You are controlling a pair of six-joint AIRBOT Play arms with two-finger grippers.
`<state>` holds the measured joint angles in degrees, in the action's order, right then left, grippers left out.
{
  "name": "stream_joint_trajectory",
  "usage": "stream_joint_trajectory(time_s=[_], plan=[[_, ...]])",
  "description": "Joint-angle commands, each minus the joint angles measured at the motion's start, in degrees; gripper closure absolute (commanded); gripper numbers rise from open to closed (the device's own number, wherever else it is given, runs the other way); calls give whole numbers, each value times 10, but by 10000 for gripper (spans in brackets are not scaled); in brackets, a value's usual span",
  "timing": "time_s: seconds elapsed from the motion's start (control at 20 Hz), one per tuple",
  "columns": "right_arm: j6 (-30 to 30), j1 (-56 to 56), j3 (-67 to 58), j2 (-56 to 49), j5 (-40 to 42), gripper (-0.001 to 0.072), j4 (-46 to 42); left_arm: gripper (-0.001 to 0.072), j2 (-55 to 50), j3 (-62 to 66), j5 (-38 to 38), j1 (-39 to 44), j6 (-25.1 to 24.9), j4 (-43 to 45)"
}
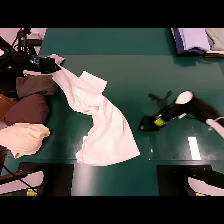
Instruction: Fold the shirts.
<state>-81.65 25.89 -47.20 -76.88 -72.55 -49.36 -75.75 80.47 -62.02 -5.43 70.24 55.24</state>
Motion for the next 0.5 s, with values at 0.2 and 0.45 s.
stream_joint_trajectory(time_s=[0.2,0.45], plan=[[7,113,-60,-91,47,444,-3,683,0,1,-3,-1,0,2],[-2,104,-128,-62,42,699,-102,683,27,6,4,-1,0,-1]])
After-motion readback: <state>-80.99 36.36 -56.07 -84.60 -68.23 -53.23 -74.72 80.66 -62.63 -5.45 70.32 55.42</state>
